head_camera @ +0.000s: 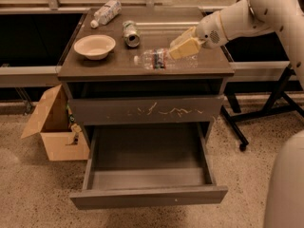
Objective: Place water bottle into middle drawer
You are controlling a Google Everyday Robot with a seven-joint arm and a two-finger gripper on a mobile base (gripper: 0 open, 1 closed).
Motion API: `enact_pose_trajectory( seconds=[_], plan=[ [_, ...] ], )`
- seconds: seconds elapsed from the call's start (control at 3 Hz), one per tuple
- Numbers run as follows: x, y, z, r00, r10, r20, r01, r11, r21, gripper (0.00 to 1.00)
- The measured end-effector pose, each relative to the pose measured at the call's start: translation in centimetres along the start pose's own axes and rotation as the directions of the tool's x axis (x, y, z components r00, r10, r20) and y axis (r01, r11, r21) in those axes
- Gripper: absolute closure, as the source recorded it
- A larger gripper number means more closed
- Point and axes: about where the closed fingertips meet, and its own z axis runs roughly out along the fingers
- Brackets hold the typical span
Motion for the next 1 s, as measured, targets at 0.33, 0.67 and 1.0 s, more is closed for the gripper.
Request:
enact_pose_trajectory(
  seconds=[0.33,0.67,1.0],
  plan=[
    [1.5,3.7,2.1,1.0,0.018,-0.006,-0.018,0.9987,-0.049,1.0],
    [2.8,4.7,3.6,0.999,0.035,-0.027,-0.037,0.9958,-0.084,1.0],
    [2.8,4.7,3.6,0.999,0.035,-0.028,-0.037,0.9958,-0.084,1.0]
  ],
)
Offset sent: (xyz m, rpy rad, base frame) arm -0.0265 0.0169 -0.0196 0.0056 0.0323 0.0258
